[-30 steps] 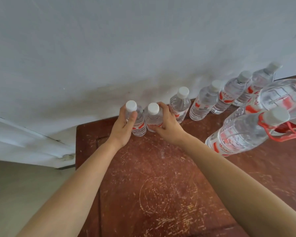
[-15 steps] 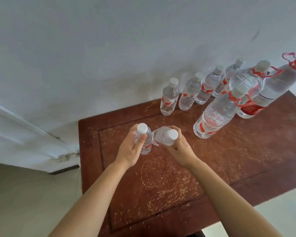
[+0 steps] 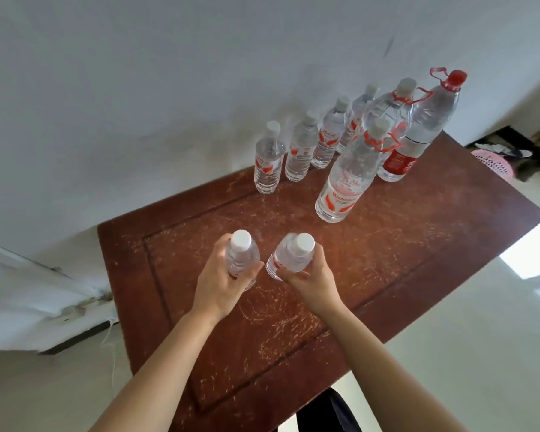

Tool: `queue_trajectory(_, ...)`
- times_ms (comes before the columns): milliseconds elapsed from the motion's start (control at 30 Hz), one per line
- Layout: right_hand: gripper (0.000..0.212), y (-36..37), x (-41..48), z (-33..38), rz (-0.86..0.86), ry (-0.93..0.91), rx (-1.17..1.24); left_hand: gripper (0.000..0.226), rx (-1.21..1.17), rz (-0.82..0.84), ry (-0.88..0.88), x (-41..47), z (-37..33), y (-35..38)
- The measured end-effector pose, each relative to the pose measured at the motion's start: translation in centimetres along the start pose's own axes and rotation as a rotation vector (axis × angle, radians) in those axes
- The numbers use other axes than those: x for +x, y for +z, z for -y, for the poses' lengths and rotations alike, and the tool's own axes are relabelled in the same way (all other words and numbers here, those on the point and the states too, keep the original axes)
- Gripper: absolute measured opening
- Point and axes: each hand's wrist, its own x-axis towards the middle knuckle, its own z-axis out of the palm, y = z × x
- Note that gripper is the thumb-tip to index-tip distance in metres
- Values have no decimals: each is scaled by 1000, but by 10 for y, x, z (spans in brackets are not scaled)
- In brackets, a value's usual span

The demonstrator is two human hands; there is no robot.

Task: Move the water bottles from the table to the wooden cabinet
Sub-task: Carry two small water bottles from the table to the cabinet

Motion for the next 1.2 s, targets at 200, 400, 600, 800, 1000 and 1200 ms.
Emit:
queue_trajectory(200, 73, 6, 1, -9, 12, -43, -38, 89, 37, -56, 89, -5, 14, 13)
queue_trajectory(400, 70, -3, -31, -37, -60, 24, 49, 85, 49, -203, 58, -24, 21, 29)
queue_trajectory(600, 71, -44, -89, -58, -131, 97, 190, 73, 165, -201, 158, -61, 6, 39)
queue_trajectory(800, 64, -107, -149, -74, -278, 84, 232, 71, 178, -135, 203, -104, -34, 61)
queue_trajectory(1000, 64, -222, -259, -96, -618, -49, 139, 88, 258, -86, 465, -164, -155, 136)
queue_trajectory(1200, 79, -353, -400, -117, -1038, -109, -230, 92, 494, 25, 982, -218, -289, 236)
